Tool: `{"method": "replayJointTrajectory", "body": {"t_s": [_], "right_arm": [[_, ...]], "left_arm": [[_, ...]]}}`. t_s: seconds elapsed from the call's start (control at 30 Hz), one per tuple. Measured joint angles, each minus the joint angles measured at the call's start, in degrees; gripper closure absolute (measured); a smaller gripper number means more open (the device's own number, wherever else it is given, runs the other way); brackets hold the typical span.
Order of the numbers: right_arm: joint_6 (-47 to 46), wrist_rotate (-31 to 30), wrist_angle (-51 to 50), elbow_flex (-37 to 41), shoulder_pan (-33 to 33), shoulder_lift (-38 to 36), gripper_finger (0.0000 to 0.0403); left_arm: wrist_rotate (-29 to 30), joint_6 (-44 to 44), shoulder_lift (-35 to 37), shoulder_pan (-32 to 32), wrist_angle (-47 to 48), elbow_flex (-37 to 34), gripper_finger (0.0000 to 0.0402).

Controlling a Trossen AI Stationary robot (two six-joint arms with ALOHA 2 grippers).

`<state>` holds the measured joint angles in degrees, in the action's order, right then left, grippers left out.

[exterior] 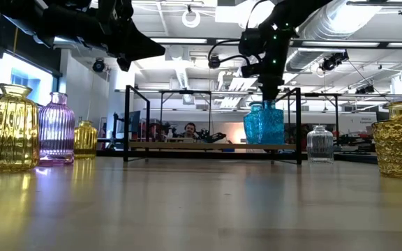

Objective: Sort vases onto shelf
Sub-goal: Adjust the blue vases on the shelf

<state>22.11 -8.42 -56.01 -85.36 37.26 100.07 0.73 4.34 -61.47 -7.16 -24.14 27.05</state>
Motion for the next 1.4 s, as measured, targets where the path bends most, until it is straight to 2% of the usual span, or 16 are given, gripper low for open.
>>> {"method": "replayJointTrajectory", "body": {"t_s": [0.7, 1.0, 1.2, 1.4], "right_arm": [[-1.0, 2.9, 0.5, -0.2, -0.1, 0.0, 0.0403], [-0.6, 3.7, -0.9, -6.7, -0.3, 0.1, 0.0402], [-0.2, 0.0, 1.1, -9.1, 2.8, 0.0, 0.0402], [0.2, 0.4, 1.6, -8.6, 6.3, 1.0, 0.0402]], "left_arm": [[0.0, 0.0, 0.0, 0.0, 0.0, 0.0, 0.0401], [0.0, 0.0, 0.0, 0.0, 0.1, 0.0, 0.0401], [0.0, 0.0, 0.0, 0.0, 0.2, 0.0, 0.0401], [0.0, 0.0, 0.0, 0.0, 0.3, 0.0, 0.0401]]}}
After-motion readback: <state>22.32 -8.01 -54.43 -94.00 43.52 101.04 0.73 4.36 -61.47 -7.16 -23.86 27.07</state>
